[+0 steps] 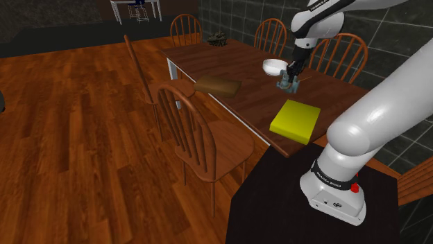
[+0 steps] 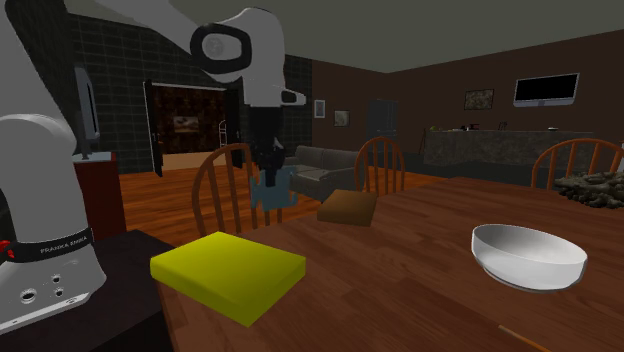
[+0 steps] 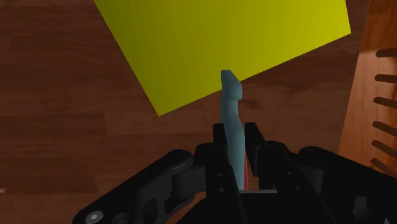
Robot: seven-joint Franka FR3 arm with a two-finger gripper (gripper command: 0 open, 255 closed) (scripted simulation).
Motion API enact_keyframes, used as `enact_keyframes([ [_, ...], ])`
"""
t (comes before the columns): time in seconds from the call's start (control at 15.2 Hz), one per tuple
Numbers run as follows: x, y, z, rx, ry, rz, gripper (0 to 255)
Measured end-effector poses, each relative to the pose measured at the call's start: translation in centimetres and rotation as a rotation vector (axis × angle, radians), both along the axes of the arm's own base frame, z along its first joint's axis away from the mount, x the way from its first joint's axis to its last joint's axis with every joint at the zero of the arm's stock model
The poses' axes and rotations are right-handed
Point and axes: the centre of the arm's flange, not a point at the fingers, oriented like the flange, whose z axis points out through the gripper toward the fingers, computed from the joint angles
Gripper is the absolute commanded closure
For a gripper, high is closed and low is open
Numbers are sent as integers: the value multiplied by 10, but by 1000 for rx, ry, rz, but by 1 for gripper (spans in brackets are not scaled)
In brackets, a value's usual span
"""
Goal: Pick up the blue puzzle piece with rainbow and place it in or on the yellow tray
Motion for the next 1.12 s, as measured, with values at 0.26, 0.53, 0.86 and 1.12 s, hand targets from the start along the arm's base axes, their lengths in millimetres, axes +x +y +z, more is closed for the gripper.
enact_keyframes([
  [0.26, -46, 17, 6, -1, -1, 0, 255],
  [0.53, -101, 41, 10, -1, -2, 1, 255],
  [0.86, -115, 47, -8, -2, 0, 2, 255],
  [1.12, -114, 48, -29, -1, 0, 1, 255],
])
